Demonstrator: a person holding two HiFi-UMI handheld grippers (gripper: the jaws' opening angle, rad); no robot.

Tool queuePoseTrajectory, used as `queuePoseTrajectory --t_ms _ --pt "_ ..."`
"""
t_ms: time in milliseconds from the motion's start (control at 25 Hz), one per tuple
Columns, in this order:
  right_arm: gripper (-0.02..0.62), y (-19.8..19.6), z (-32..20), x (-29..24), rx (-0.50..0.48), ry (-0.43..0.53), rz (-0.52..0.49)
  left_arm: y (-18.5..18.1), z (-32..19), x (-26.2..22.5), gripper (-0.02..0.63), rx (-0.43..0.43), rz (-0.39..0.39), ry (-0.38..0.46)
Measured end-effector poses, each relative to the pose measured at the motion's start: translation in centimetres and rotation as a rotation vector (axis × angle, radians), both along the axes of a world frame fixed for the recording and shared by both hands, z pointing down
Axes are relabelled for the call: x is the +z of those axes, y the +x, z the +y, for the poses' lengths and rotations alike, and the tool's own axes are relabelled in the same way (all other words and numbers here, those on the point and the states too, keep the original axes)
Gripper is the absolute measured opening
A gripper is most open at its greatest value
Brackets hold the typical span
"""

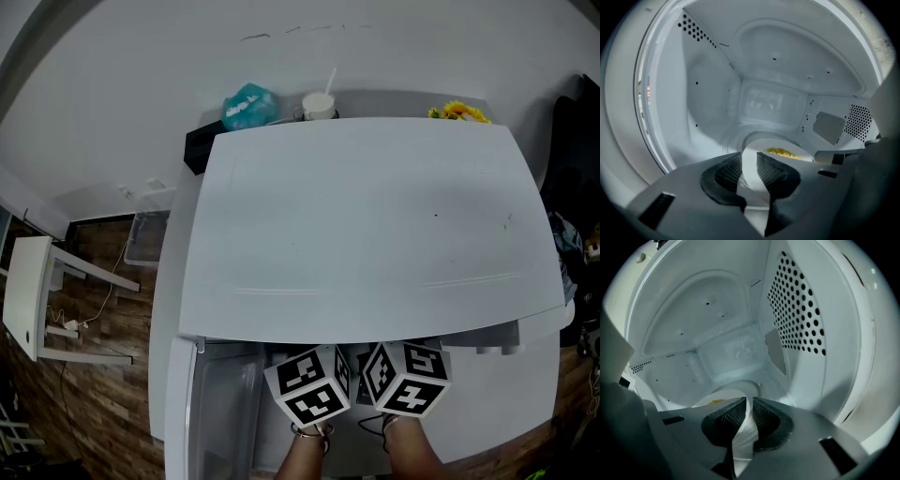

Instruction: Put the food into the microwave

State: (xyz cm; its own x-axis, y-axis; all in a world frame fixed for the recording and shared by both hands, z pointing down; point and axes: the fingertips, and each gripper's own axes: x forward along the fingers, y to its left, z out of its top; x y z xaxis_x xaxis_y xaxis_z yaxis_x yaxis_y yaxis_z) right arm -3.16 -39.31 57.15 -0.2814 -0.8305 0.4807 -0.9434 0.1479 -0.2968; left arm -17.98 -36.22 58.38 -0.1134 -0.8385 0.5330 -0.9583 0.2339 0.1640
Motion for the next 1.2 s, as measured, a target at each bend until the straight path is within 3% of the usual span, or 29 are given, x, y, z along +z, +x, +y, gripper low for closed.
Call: queuePoseTrajectory --t_ms 80,200,280,480,680,1000,1200 --pt "0.055 0.0 0.0 0.0 -0.004 -0.001 -0.001 0.0 0.0 0.0 0.101 0.010 -0.022 -0.009" --pt "0.055 0.1 0.1 0.0 -0.007 -0.002 -0.015 0.2 -0.1 -0.4 0.101 0.047 -0.142 -0.037" --pt "0.055 0.1 0.2 -0.1 -0.009 -0.004 -0.030 0.3 -0.1 -0.5 0.101 0.057 -0.174 -0.041" --pt "0.055 0.1 0.9 0.2 -0.024 -0.007 -0.058 0.2 0.7 -0.5 0.101 0.024 -0.104 -0.008" --pt "0.055 0.0 2.2 -0.2 -0.069 0.017 -0.025 0.3 1.8 -1.6 0.101 -0.002 -0.047 0.054" --pt "0.055 0.1 5.8 -0.8 -0.171 0.011 0.003 1.6 5.5 -2.8 0.101 -0.002 0.039 0.066" --pt "0.054 0.4 8.0 -2.4 -0.244 0.023 0.000 3.4 8.4 -3.3 0.028 0.040 0.089 0.042"
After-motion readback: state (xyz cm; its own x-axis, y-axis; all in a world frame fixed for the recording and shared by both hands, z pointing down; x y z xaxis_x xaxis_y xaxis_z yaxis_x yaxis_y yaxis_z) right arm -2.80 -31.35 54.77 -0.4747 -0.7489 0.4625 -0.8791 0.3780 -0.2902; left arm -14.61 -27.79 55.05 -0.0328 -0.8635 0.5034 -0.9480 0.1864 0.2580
